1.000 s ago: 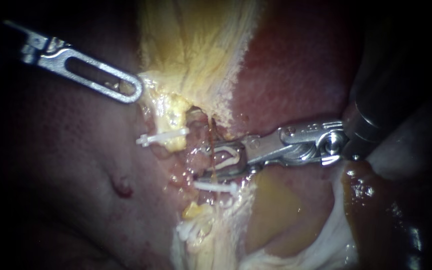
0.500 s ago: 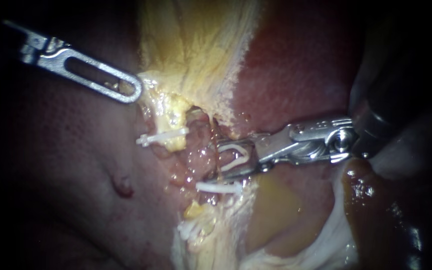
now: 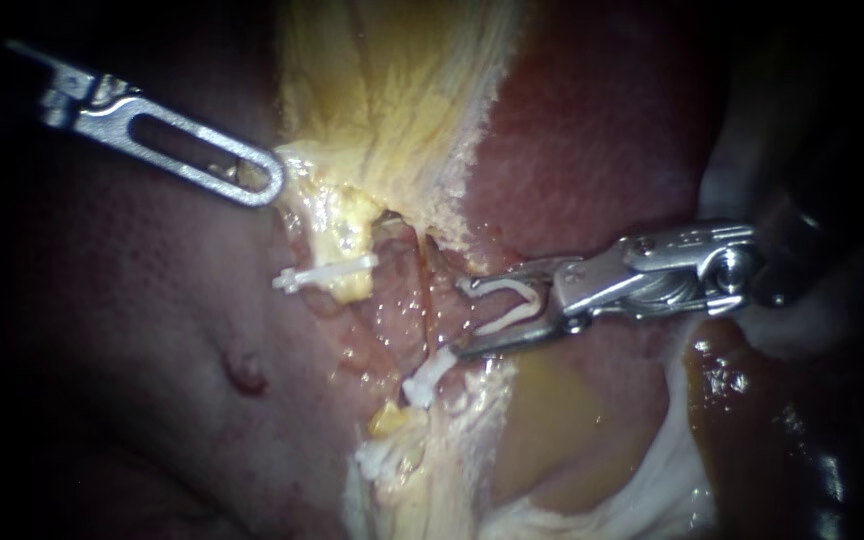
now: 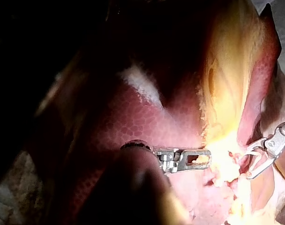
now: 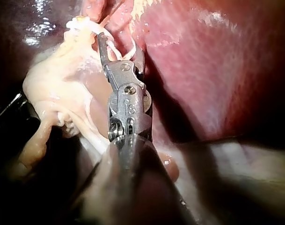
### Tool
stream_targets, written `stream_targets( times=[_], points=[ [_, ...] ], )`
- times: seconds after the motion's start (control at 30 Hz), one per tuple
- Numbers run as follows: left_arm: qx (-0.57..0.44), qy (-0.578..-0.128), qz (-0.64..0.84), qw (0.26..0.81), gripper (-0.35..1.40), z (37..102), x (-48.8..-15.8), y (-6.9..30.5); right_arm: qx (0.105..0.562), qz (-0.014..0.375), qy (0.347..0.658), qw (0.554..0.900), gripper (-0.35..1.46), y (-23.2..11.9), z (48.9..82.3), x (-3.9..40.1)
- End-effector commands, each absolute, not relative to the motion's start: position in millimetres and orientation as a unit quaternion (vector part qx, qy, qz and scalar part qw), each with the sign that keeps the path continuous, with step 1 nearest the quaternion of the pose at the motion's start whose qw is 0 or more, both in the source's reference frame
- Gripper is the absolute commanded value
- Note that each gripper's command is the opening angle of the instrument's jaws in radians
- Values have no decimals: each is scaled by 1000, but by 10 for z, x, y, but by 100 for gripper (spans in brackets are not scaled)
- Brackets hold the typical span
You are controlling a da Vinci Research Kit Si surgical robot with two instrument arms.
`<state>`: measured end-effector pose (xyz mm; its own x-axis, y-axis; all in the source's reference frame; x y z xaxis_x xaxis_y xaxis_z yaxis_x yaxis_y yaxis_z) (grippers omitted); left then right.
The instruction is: Clipping second clip right tube
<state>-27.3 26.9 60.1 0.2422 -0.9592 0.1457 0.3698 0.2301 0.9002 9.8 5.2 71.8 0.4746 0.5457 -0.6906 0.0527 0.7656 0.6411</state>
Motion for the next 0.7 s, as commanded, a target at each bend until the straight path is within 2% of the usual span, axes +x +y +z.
stream_targets(
  times=[0.03, 0.4, 0.7],
  points=[
    [388, -380, -484, 686, -35, 601, -273, 269, 307, 154, 491, 800, 39, 53, 716, 95],
    [388, -380, -484, 686, -35, 601, -273, 269, 313, 159, 515, 782, 41, 58, 700, 91],
    [388, -380, -484, 686, -35, 601, -273, 269, 323, 160, 518, 776, 41, 56, 701, 101]
  ],
)
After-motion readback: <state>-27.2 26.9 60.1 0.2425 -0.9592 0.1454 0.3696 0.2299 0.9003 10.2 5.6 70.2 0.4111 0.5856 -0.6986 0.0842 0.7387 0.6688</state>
